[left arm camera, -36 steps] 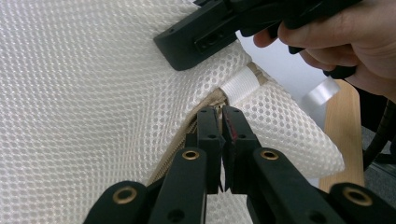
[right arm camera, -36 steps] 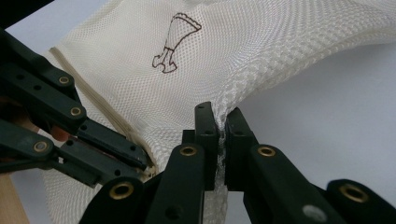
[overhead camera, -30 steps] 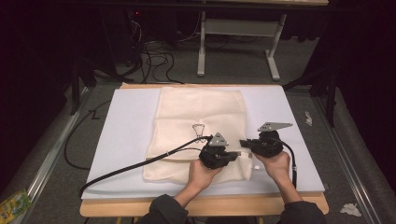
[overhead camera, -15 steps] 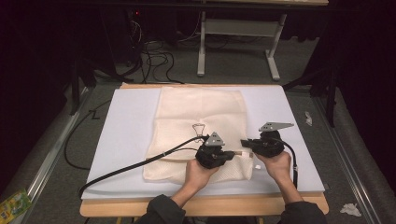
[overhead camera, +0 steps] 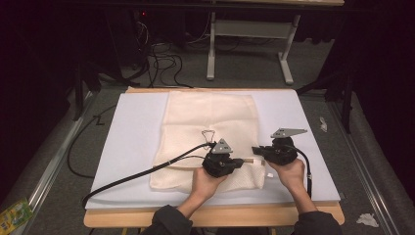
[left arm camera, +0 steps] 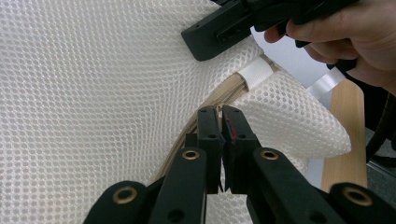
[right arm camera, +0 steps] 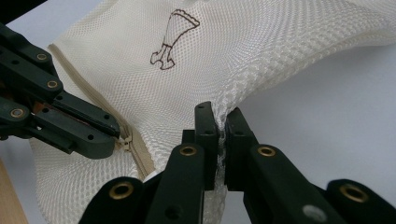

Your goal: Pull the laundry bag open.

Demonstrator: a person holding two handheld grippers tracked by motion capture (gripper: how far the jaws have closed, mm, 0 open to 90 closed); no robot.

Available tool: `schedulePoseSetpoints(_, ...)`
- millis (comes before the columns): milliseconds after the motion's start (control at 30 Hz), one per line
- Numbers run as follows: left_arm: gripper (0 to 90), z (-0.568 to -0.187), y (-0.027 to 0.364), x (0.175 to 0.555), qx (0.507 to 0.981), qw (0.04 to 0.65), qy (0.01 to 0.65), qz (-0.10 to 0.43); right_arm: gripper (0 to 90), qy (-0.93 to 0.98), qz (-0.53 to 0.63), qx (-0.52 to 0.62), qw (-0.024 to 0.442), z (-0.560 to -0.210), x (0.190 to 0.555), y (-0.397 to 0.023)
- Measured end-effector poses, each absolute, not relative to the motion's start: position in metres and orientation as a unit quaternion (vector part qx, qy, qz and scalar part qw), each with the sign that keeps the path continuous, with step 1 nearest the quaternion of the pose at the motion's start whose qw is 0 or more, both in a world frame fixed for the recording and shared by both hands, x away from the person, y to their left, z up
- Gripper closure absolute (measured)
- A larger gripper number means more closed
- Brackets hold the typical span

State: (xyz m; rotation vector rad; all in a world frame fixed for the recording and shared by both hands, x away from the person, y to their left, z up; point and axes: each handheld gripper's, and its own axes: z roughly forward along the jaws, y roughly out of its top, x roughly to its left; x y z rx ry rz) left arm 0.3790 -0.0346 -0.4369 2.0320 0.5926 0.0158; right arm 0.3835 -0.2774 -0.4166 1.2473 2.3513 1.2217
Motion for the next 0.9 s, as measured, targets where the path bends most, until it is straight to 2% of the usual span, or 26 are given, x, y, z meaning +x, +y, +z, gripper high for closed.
schedulePoseSetpoints(900,87.2,-0.434,-0.02,0.376,0.835,0.493,0.244,0.014,88.2,0.802,0.413,0.42,0.103,-0.419,0.384,-0.276)
